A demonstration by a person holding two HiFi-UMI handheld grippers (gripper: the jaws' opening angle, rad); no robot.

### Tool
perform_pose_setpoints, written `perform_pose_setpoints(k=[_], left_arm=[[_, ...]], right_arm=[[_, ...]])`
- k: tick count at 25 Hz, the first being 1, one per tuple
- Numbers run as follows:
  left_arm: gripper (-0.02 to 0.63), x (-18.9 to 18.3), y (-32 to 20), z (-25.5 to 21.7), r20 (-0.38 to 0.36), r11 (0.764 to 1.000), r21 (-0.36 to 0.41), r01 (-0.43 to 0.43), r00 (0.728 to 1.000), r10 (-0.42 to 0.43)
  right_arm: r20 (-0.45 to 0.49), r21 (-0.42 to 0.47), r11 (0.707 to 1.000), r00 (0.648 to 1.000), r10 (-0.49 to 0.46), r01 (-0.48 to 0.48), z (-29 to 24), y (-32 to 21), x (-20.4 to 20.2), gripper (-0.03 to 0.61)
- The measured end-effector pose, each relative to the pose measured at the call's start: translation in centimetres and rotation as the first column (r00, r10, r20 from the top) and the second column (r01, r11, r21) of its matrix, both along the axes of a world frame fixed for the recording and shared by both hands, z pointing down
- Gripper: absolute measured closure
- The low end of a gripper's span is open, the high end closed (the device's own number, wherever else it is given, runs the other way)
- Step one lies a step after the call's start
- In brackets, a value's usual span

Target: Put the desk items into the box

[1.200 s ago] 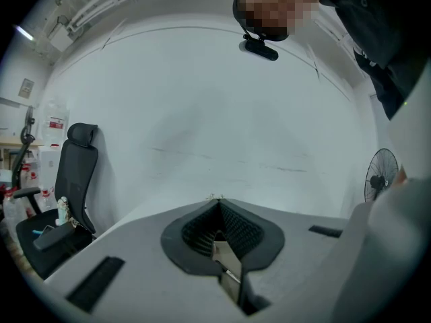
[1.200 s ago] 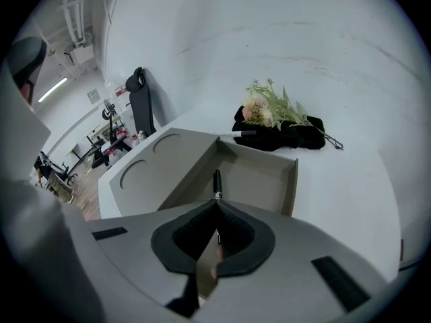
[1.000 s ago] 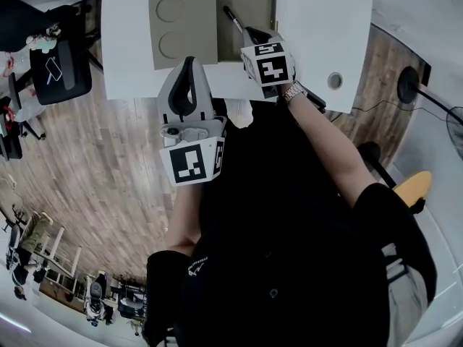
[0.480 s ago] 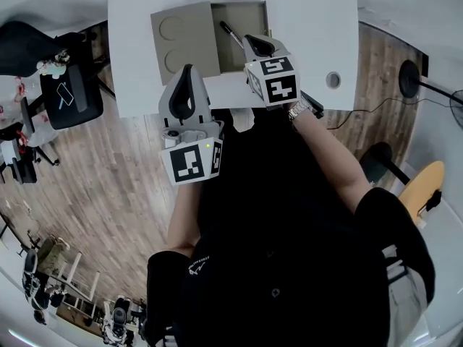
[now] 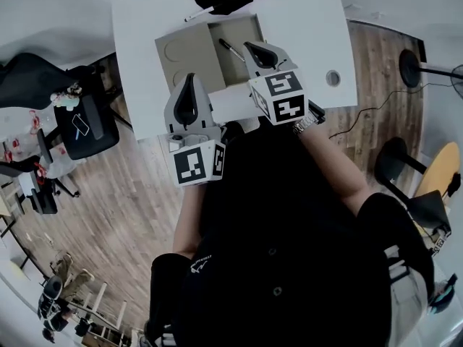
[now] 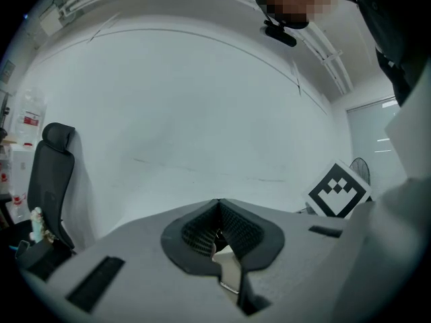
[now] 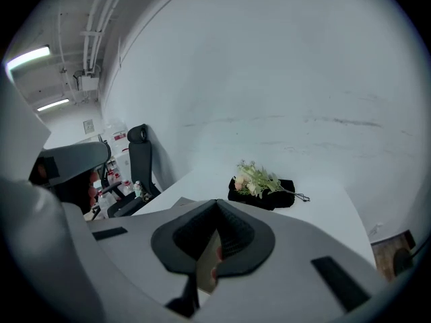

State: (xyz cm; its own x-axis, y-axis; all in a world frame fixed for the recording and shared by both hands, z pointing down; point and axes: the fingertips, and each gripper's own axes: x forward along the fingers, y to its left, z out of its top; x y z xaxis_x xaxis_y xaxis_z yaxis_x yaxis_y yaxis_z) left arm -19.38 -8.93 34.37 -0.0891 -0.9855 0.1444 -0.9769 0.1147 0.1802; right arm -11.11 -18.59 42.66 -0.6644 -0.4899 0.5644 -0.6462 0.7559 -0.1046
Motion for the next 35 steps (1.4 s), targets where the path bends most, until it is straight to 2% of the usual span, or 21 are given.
perform_pose_setpoints(k=[6, 15, 21, 27, 35], left_arm=[[0.606, -0.1, 0.6, -1.3, 0.015, 0.997, 0.035, -0.064, 0.998, 0.063], [0.606, 0.1, 3.5, -3.1, 0.045, 0.990, 0.075, -0.121, 0.992, 0.118], [0.606, -0.2, 6.1, -4.2, 0.066, 0.987, 0.093, -0.129, 0.990, 0.124], [0.606, -0.7, 7.9, -4.8, 0.072, 0.988, 0.105, -0.112, 0.992, 0.105], [0.606, -0.5, 9.1, -4.9, 0.080, 0.990, 0.104, -0.098, 0.993, 0.090]], right_arm=[[0.052, 0.071, 0.995, 0.996, 0.072, -0.075, -3.4, 1.2, 1.2, 0.580], [0.146, 0.124, 0.979, 0.978, 0.146, -0.164, -7.7, 5.3, 2.6, 0.580], [0.238, 0.139, 0.977, 0.963, 0.122, -0.159, -10.6, 8.5, 2.0, 0.580], [0.286, 0.210, 0.965, 0.954, 0.094, -0.158, -12.6, 10.6, 1.4, 0.580], [0.286, 0.267, 0.952, 0.956, 0.072, -0.152, -12.9, 12.2, 1.5, 0.580]])
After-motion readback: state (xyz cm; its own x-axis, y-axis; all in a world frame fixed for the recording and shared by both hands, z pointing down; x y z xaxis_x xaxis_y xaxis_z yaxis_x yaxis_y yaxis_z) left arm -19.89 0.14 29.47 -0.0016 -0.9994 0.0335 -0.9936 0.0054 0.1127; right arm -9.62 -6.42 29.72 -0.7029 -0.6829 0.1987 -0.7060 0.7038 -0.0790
